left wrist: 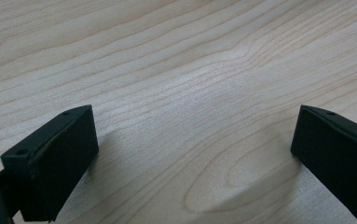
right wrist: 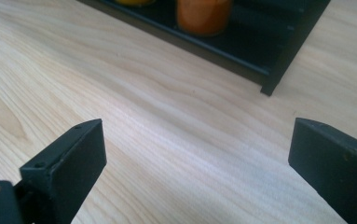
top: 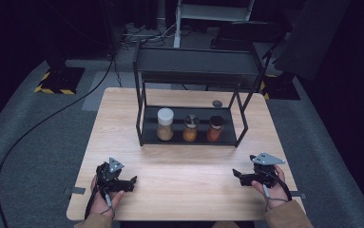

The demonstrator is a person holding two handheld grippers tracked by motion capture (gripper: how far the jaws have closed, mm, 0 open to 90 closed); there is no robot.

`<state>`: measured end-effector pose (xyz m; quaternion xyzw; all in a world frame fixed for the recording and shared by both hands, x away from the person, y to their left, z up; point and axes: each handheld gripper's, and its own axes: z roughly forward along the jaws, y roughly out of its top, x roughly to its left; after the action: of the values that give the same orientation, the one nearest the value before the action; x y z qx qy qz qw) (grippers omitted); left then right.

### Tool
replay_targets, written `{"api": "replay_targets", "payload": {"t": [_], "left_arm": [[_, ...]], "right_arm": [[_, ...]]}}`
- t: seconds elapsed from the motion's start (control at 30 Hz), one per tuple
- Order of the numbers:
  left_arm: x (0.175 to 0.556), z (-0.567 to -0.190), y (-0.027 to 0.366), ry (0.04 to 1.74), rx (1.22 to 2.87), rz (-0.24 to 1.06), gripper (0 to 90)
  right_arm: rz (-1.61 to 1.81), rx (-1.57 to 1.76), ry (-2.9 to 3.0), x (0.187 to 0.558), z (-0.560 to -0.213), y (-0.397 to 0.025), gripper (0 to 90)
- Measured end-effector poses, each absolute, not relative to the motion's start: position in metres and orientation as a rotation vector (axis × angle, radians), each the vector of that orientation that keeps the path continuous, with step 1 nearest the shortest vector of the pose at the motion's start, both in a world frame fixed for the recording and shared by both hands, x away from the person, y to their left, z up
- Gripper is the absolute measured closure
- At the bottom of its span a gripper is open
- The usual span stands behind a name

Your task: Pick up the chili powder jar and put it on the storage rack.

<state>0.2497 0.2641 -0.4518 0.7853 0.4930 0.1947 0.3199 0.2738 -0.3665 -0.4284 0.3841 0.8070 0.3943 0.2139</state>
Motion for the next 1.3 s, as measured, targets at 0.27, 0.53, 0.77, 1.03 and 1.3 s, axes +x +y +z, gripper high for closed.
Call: {"api": "replay_targets", "payload": {"t": [0.27,0.53,0.77,1.03,1.3], "left_arm": [[0.250,-0.452,0.264,1.296,2.064,0.512,0.3],[0.250,-0.452,0.264,1.296,2.064,0.512,0.3],[0.250,-0.452,0.264,1.296,2.064,0.512,0.3],[0.250,-0.452,0.264,1.296,2.064,0.512,0.3],[0.250,-0.452,0.264,1.296,2.063,0.513,0.3]], "right_arm": [[1.073,1.090,2.256,0.273,-0.437,-0.370,4.1],[1.052,1.125,2.258,0.270,-0.446,-0.374,4.1],[1.001,1.137,2.274,0.270,-0.449,-0.373,4.1],[0.985,1.173,2.298,0.273,-0.452,-0.376,4.1],[0.986,1.177,2.305,0.275,-0.454,-0.378,2.3]]}}
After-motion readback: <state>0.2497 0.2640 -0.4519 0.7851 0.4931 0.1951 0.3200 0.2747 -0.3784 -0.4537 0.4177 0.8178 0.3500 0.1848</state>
